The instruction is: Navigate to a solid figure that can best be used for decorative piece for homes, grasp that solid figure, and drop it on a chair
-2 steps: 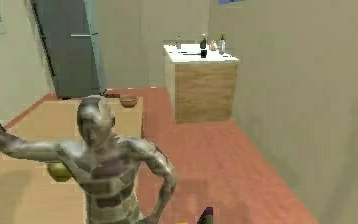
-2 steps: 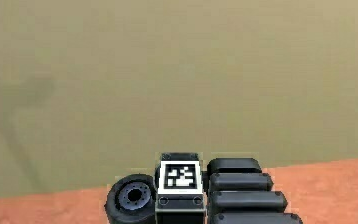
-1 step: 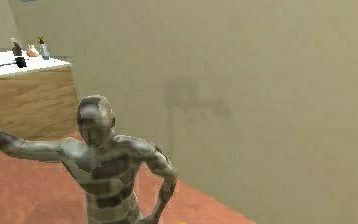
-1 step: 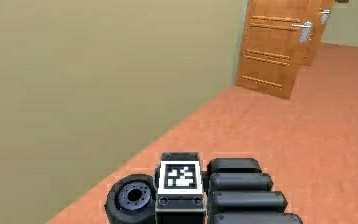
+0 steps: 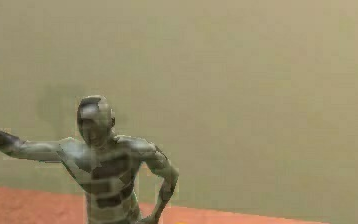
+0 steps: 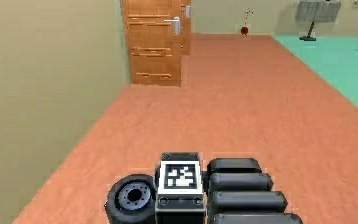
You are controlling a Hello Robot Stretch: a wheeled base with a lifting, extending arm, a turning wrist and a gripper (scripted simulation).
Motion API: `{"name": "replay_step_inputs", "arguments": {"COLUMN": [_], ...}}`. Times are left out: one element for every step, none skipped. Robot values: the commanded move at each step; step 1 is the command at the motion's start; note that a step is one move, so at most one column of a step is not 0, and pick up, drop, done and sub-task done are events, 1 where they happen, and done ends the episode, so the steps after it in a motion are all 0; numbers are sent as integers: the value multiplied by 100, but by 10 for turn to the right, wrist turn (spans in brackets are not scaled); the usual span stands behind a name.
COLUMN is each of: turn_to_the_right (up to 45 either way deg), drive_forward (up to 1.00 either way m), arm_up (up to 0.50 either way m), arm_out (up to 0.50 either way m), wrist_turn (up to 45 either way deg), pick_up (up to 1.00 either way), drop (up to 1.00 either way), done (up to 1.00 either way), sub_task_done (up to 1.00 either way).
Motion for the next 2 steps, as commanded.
{"name": "replay_step_inputs", "arguments": {"turn_to_the_right": [-450,-450], "drive_forward": [0,0], "arm_up": [0,0], "arm_out": [0,0], "wrist_turn": [0,0], "pick_up": [0,0], "drop": [0,0], "done": [0,0], "sub_task_done": [0,0]}}
